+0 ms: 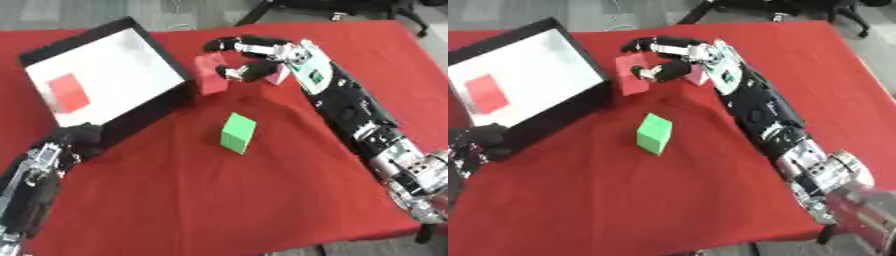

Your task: Pick up objects on the table and place them in the box.

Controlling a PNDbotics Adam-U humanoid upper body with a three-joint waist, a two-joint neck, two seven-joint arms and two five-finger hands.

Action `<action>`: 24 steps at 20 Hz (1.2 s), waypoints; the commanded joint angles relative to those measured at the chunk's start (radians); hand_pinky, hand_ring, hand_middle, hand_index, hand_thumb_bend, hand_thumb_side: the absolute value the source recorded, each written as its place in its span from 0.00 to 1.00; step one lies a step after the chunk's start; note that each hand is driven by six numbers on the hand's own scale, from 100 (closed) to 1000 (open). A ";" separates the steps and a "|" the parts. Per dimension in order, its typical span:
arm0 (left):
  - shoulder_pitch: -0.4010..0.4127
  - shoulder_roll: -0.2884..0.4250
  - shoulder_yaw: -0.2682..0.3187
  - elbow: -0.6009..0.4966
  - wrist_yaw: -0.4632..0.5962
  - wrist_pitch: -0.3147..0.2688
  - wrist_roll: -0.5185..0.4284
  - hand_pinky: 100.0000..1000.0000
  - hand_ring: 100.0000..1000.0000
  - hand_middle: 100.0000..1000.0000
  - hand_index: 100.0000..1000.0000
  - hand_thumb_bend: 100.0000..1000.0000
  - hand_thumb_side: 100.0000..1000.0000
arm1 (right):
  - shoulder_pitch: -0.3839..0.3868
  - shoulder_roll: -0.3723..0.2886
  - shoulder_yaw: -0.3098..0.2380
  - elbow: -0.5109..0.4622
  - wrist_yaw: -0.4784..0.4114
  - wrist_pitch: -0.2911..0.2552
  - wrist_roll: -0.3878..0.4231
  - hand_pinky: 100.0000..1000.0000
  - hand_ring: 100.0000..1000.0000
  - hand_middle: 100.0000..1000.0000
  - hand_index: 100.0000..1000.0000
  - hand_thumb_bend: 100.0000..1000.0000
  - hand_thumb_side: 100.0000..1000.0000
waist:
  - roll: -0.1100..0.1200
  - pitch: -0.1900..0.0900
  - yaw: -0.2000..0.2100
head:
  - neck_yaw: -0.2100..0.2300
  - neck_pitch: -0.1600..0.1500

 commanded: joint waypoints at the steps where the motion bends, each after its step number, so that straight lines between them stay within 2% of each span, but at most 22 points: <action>1: -0.008 0.013 0.007 -0.019 -0.001 -0.001 0.000 0.79 1.00 0.73 0.65 0.00 0.87 | -0.016 -0.029 -0.020 0.012 0.021 -0.022 -0.011 1.00 1.00 0.99 1.00 0.00 0.68 | 0.010 -0.032 -0.002 | -0.004 -0.002; 2: -0.008 0.013 0.007 -0.019 -0.001 -0.001 0.000 0.79 1.00 0.73 0.65 0.00 0.87 | -0.019 -0.025 -0.025 0.012 0.024 -0.023 -0.025 1.00 1.00 0.99 1.00 0.00 0.54 | 0.011 -0.032 -0.002 | -0.006 -0.002; 3: -0.008 0.013 0.007 -0.019 -0.001 -0.001 0.000 0.79 1.00 0.73 0.65 0.00 0.87 | -0.021 -0.022 -0.029 0.011 0.026 -0.023 -0.041 1.00 1.00 0.99 1.00 0.00 0.54 | 0.012 -0.031 -0.002 | -0.006 -0.002; 4: -0.008 0.012 0.007 -0.020 -0.001 -0.001 0.000 0.79 1.00 0.73 0.65 0.00 0.87 | -0.026 -0.018 -0.039 0.005 0.023 -0.021 -0.057 1.00 1.00 0.98 1.00 0.00 0.30 | 0.013 -0.031 -0.001 | -0.008 -0.002; 5: -0.008 0.012 0.007 -0.020 -0.001 -0.001 0.000 0.79 1.00 0.73 0.65 0.00 0.87 | -0.029 -0.015 -0.049 -0.002 0.021 -0.017 -0.074 1.00 1.00 0.98 1.00 0.00 0.30 | 0.013 -0.031 -0.001 | -0.010 -0.002; 6: -0.009 0.011 0.007 -0.021 0.000 -0.001 0.000 0.79 1.00 0.73 0.65 0.00 0.87 | -0.032 -0.011 -0.057 -0.009 0.016 -0.012 -0.091 1.00 1.00 0.98 1.00 0.00 0.21 | 0.014 -0.030 0.000 | -0.014 -0.002; 9: -0.009 0.011 0.006 -0.021 0.001 0.000 -0.001 0.80 1.00 0.73 0.65 0.00 0.87 | -0.039 -0.002 -0.063 -0.022 0.004 0.001 -0.145 1.00 1.00 0.98 1.00 0.00 0.14 | 0.013 -0.029 0.002 | -0.022 -0.002; 11: -0.010 0.010 0.005 -0.021 0.001 -0.001 -0.003 0.80 1.00 0.73 0.65 0.00 0.87 | -0.041 0.003 -0.050 -0.020 0.017 0.002 -0.179 1.00 1.00 0.98 1.00 0.00 0.17 | 0.013 -0.027 0.004 | -0.025 -0.002; 17: -0.019 0.006 0.001 -0.024 0.003 0.000 -0.008 0.80 1.00 0.73 0.65 0.00 0.87 | -0.044 0.033 -0.006 0.048 0.102 0.004 -0.260 1.00 1.00 0.98 1.00 0.00 0.39 | 0.014 -0.017 0.015 | -0.041 -0.002; 22: -0.023 0.005 0.000 -0.026 0.003 0.000 -0.010 0.80 1.00 0.73 0.65 0.00 0.87 | -0.046 0.048 -0.001 0.084 0.164 -0.005 -0.287 1.00 1.00 0.98 1.00 0.00 0.39 | 0.013 -0.011 0.019 | -0.047 -0.002; 23: -0.024 0.004 0.000 -0.026 0.004 0.000 -0.010 0.80 1.00 0.73 0.65 0.00 0.87 | -0.046 0.050 -0.001 0.089 0.177 -0.005 -0.292 1.00 1.00 0.98 1.00 0.00 0.37 | 0.013 -0.010 0.020 | -0.050 -0.002; 24: -0.025 0.004 -0.001 -0.027 0.004 0.000 -0.011 0.80 1.00 0.73 0.65 0.00 0.87 | -0.045 0.050 -0.001 0.094 0.191 -0.005 -0.297 1.00 1.00 0.98 1.00 0.00 0.27 | 0.013 -0.009 0.021 | -0.051 -0.002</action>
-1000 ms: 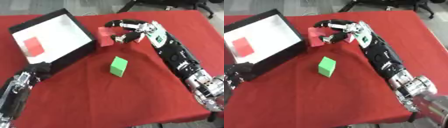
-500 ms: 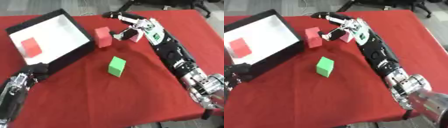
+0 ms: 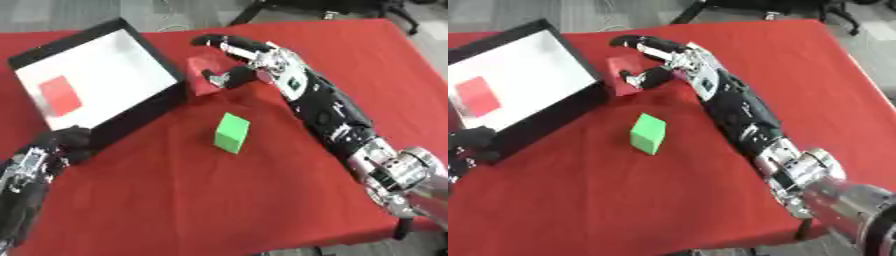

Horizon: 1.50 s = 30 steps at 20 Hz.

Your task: Pick up objects on the table and place them in the box.

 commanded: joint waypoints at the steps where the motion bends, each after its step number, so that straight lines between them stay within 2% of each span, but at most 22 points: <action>1: -0.016 0.004 0.000 -0.020 0.004 -0.001 -0.004 0.80 1.00 0.73 0.65 0.00 0.87 | -0.020 -0.016 -0.004 0.008 0.044 0.000 -0.023 1.00 1.00 0.98 1.00 0.00 0.22 | 0.013 -0.009 0.003 | -0.008 -0.002; 2: -0.017 0.004 0.000 -0.020 0.004 -0.001 -0.004 0.80 1.00 0.73 0.65 0.00 0.87 | -0.019 -0.017 -0.004 0.011 0.057 0.001 -0.030 1.00 1.00 0.96 1.00 0.00 0.11 | 0.013 -0.009 0.003 | -0.009 -0.002; 3: -0.017 0.004 -0.001 -0.020 0.004 -0.001 -0.004 0.80 1.00 0.73 0.65 0.00 0.87 | -0.018 -0.018 -0.003 0.014 0.071 0.002 -0.034 1.00 1.00 0.95 1.00 0.00 0.12 | 0.012 -0.008 0.004 | -0.009 -0.002; 5: -0.017 0.004 -0.001 -0.019 0.003 -0.001 -0.005 0.80 1.00 0.73 0.65 0.00 0.88 | -0.017 -0.019 -0.002 0.016 0.100 0.006 -0.042 1.00 0.93 0.88 0.99 0.00 0.12 | 0.011 -0.008 0.004 | -0.011 -0.003; 7: -0.017 0.004 -0.001 -0.019 0.003 -0.001 -0.005 0.80 1.00 0.73 0.65 0.00 0.87 | -0.015 -0.017 -0.003 0.015 0.132 0.006 -0.057 0.96 0.82 0.76 0.95 0.00 0.12 | 0.010 -0.008 0.004 | -0.012 -0.004; 10: -0.017 0.004 0.000 -0.019 0.004 -0.001 -0.005 0.80 1.00 0.73 0.65 0.00 0.87 | -0.014 -0.013 -0.013 0.006 0.157 0.006 -0.096 0.87 0.62 0.45 0.81 0.00 0.11 | 0.010 -0.008 0.003 | -0.011 -0.005; 13: -0.017 0.004 0.001 -0.018 0.003 -0.001 -0.004 0.80 1.00 0.73 0.65 0.00 0.87 | -0.014 -0.013 -0.024 -0.026 0.134 0.018 -0.143 0.84 0.52 0.33 0.75 0.00 0.12 | 0.010 -0.010 0.001 | -0.009 -0.004; 18: -0.015 0.004 0.002 -0.016 0.003 -0.002 -0.004 0.80 1.00 0.73 0.65 0.00 0.87 | -0.021 -0.030 -0.006 -0.109 0.063 0.012 -0.215 0.85 0.51 0.31 0.74 0.00 0.16 | 0.009 -0.015 0.000 | -0.006 -0.003; 21: -0.014 0.005 0.002 -0.015 0.003 -0.002 -0.004 0.80 1.00 0.73 0.65 0.00 0.87 | -0.029 -0.045 0.012 -0.162 0.018 0.005 -0.228 0.86 0.52 0.30 0.74 0.00 0.20 | 0.008 -0.018 0.000 | -0.006 -0.002; 30: -0.015 0.002 -0.005 -0.008 0.005 -0.001 -0.010 0.80 1.00 0.73 0.65 0.00 0.88 | -0.072 -0.024 0.066 -0.255 -0.130 0.010 -0.146 0.86 0.52 0.30 0.74 0.00 0.27 | 0.008 -0.023 0.011 | -0.010 -0.002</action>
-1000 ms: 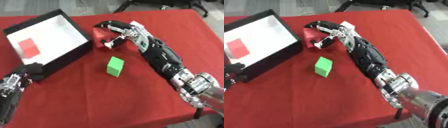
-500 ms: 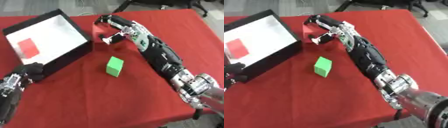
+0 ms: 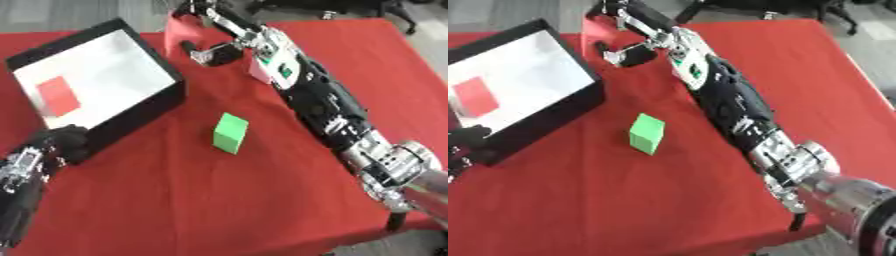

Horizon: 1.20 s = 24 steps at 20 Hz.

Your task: Pick up objects on the table and place them in the box.

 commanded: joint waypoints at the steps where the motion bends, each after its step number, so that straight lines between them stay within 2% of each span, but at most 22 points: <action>1: -0.011 0.001 -0.005 -0.008 0.005 -0.001 -0.006 0.80 1.00 0.74 0.65 0.00 0.88 | -0.036 0.005 0.018 -0.038 -0.056 0.001 0.042 0.87 0.52 0.29 0.74 0.00 0.28 | 0.009 -0.022 0.008 | -0.007 -0.002; 2: -0.013 0.000 -0.007 -0.008 0.005 -0.001 -0.008 0.80 1.00 0.74 0.65 0.00 0.88 | -0.044 0.019 0.026 -0.038 -0.072 0.003 0.057 0.87 0.52 0.29 0.74 0.00 0.09 | 0.009 -0.021 0.012 | -0.011 -0.002; 3: -0.015 -0.002 -0.009 -0.007 0.006 0.000 -0.009 0.80 1.00 0.74 0.65 0.00 0.88 | -0.052 0.035 0.033 -0.033 -0.088 0.006 0.073 0.87 0.53 0.30 0.75 0.00 0.28 | 0.009 -0.020 0.017 | -0.016 -0.002; 6: -0.024 -0.008 -0.016 -0.004 0.007 0.001 -0.016 0.80 1.00 0.74 0.65 0.00 0.87 | -0.070 0.076 0.045 -0.005 -0.120 0.020 0.118 0.88 0.55 0.32 0.77 0.00 0.26 | 0.009 -0.017 0.033 | -0.034 -0.002; 8: -0.033 -0.012 -0.023 0.000 0.009 0.003 -0.022 0.80 1.00 0.74 0.65 0.00 0.87 | -0.075 0.100 0.046 0.022 -0.111 0.024 0.150 0.89 0.58 0.36 0.81 0.00 0.23 | 0.008 -0.015 0.045 | -0.048 -0.005; 10: -0.041 -0.017 -0.030 0.003 0.010 0.004 -0.029 0.80 1.00 0.74 0.65 0.00 0.88 | -0.075 0.113 0.038 0.045 -0.089 0.021 0.163 0.89 0.65 0.46 0.88 0.00 0.21 | 0.006 -0.013 0.054 | -0.059 -0.011; 11: -0.044 -0.019 -0.033 0.004 0.011 0.004 -0.032 0.80 1.00 0.74 0.65 0.00 0.88 | -0.075 0.116 0.034 0.053 -0.075 0.016 0.158 0.91 0.76 0.66 0.94 0.00 0.19 | 0.005 -0.012 0.058 | -0.065 -0.012; 12: -0.047 -0.020 -0.036 0.005 0.012 0.004 -0.036 0.80 1.00 0.74 0.65 0.00 0.88 | -0.075 0.116 0.032 0.057 -0.061 0.007 0.149 0.94 0.82 0.75 0.97 0.00 0.17 | 0.004 -0.012 0.061 | -0.069 -0.013; 13: -0.048 -0.021 -0.038 0.005 0.014 0.004 -0.039 0.80 1.00 0.74 0.65 0.00 0.88 | -0.074 0.112 0.033 0.059 -0.045 -0.003 0.143 1.00 0.96 0.92 1.00 0.00 0.14 | 0.003 -0.011 0.063 | -0.071 -0.013; 14: -0.049 -0.022 -0.040 0.005 0.014 0.004 -0.041 0.80 1.00 0.74 0.65 0.00 0.88 | -0.073 0.107 0.035 0.059 -0.029 -0.012 0.141 1.00 0.98 0.95 1.00 0.00 0.13 | 0.001 -0.011 0.064 | -0.072 -0.014; 15: -0.049 -0.022 -0.041 0.006 0.015 0.004 -0.043 0.80 1.00 0.74 0.65 0.00 0.88 | -0.072 0.103 0.035 0.056 -0.011 -0.019 0.139 1.00 1.00 1.00 1.00 0.00 0.19 | 0.000 -0.011 0.064 | -0.073 -0.015; 20: -0.048 -0.022 -0.042 0.006 0.014 0.004 -0.045 0.80 1.00 0.74 0.65 0.00 0.88 | -0.062 0.099 0.032 0.037 0.075 -0.032 0.115 1.00 1.00 1.00 1.00 0.00 0.25 | -0.002 -0.010 0.061 | -0.073 -0.018; 24: -0.043 -0.020 -0.039 0.007 0.013 0.004 -0.044 0.80 1.00 0.74 0.65 0.00 0.88 | -0.051 0.099 0.033 0.030 0.124 -0.047 0.090 1.00 1.00 1.00 1.00 0.00 0.23 | 0.001 -0.013 0.048 | -0.065 -0.013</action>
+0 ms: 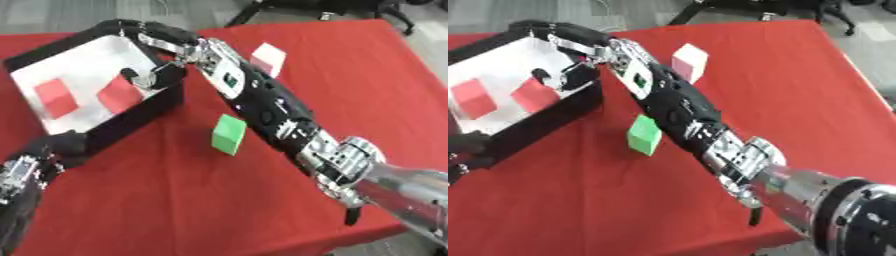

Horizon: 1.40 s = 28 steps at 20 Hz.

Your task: Pick up objects on the table and place them in the box.

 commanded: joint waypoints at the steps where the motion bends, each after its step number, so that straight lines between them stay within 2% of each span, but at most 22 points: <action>1: -0.003 0.000 0.005 -0.010 0.002 -0.001 0.000 0.80 1.00 0.74 0.65 0.00 0.88 | -0.005 -0.028 -0.007 -0.031 0.016 -0.014 -0.018 1.00 1.00 1.00 1.00 0.00 0.22 | 0.001 -0.016 -0.014 | 0.009 -0.006; 7: 0.038 0.015 0.034 0.002 -0.011 -0.007 0.027 0.80 1.00 0.74 0.65 0.00 0.89 | 0.070 -0.155 0.000 -0.142 -0.070 -0.051 -0.047 1.00 1.00 0.98 1.00 0.00 0.18 | 0.003 -0.041 -0.084 | 0.057 0.003; 8: 0.046 0.018 0.040 0.002 -0.012 -0.008 0.033 0.80 1.00 0.74 0.65 0.00 0.89 | 0.102 -0.205 0.001 -0.179 -0.128 -0.051 -0.041 1.00 1.00 0.98 1.00 0.00 0.20 | 0.003 -0.044 -0.094 | 0.066 0.003; 11: 0.065 0.027 0.053 0.001 -0.017 -0.012 0.048 0.80 1.00 0.74 0.65 0.00 0.89 | 0.183 -0.307 -0.018 -0.271 -0.295 0.006 0.042 1.00 1.00 0.98 1.00 0.00 0.26 | 0.005 -0.053 -0.120 | 0.087 0.004; 14: 0.071 0.032 0.060 -0.004 -0.018 -0.014 0.055 0.80 1.00 0.74 0.65 0.00 0.88 | 0.228 -0.331 -0.054 -0.249 -0.330 0.080 0.119 1.00 1.00 0.99 1.00 0.00 0.45 | 0.009 -0.055 -0.133 | 0.096 0.004; 16: 0.072 0.033 0.061 -0.008 -0.017 -0.014 0.057 0.80 1.00 0.74 0.65 0.00 0.88 | 0.235 -0.327 -0.073 -0.198 -0.307 0.110 0.147 1.00 1.00 0.99 1.00 0.00 0.57 | 0.011 -0.054 -0.136 | 0.099 0.004; 19: 0.073 0.034 0.062 -0.012 -0.016 -0.013 0.057 0.80 1.00 0.74 0.65 0.00 0.88 | 0.227 -0.309 -0.096 -0.101 -0.243 0.134 0.150 1.00 1.00 0.99 1.00 0.00 0.64 | 0.013 -0.053 -0.137 | 0.097 0.004; 20: 0.073 0.034 0.063 -0.013 -0.015 -0.013 0.058 0.80 1.00 0.74 0.65 0.00 0.88 | 0.220 -0.304 -0.105 -0.067 -0.216 0.142 0.140 1.00 1.00 0.99 1.00 0.00 0.64 | 0.014 -0.052 -0.137 | 0.096 0.004; 21: 0.073 0.034 0.064 -0.013 -0.015 -0.012 0.058 0.80 1.00 0.74 0.65 0.00 0.88 | 0.214 -0.298 -0.112 -0.036 -0.189 0.148 0.125 1.00 1.00 0.99 1.00 0.00 0.54 | 0.014 -0.051 -0.137 | 0.095 0.004; 22: 0.072 0.034 0.064 -0.014 -0.015 -0.012 0.059 0.80 1.00 0.74 0.65 0.00 0.88 | 0.208 -0.293 -0.119 -0.006 -0.162 0.156 0.106 1.00 1.00 0.99 1.00 0.00 0.65 | 0.015 -0.051 -0.137 | 0.094 0.004; 28: 0.071 0.033 0.065 -0.016 -0.014 -0.011 0.059 0.80 1.00 0.74 0.65 0.00 0.88 | 0.193 -0.278 -0.137 0.106 0.003 0.195 -0.037 1.00 1.00 0.99 1.00 0.00 0.54 | 0.015 -0.050 -0.137 | 0.094 0.004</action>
